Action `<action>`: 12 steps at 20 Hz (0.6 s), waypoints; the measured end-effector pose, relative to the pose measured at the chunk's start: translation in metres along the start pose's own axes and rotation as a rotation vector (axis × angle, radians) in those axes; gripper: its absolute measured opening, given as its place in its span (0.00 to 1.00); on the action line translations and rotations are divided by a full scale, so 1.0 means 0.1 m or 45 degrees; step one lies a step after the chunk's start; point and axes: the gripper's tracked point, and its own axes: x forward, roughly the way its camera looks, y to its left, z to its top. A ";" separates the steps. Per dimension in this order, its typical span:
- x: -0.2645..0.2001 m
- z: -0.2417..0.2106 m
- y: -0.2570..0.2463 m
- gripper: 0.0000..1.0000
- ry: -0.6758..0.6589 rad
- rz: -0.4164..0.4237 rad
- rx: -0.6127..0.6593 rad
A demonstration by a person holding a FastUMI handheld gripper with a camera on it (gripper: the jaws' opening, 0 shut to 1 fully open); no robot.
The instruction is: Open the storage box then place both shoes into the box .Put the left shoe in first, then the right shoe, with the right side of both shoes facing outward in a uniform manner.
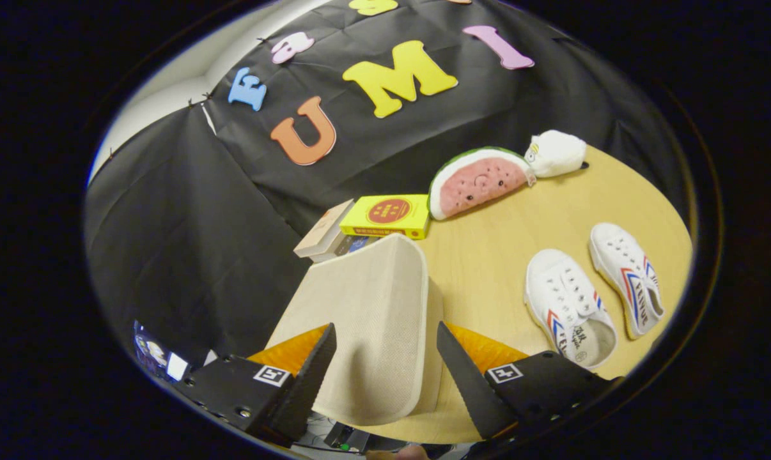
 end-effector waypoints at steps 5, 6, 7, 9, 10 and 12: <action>0.17 -0.14 0.00 0.96 0.123 0.116 0.202; 0.20 -0.15 0.01 0.96 0.135 0.138 0.247; 0.22 -0.16 0.04 0.96 0.152 0.166 0.281; 0.27 -0.20 0.09 0.96 0.196 0.223 0.369; 0.27 -0.23 0.11 0.96 0.224 0.238 0.411; 0.28 -0.21 0.11 0.88 0.232 0.249 0.478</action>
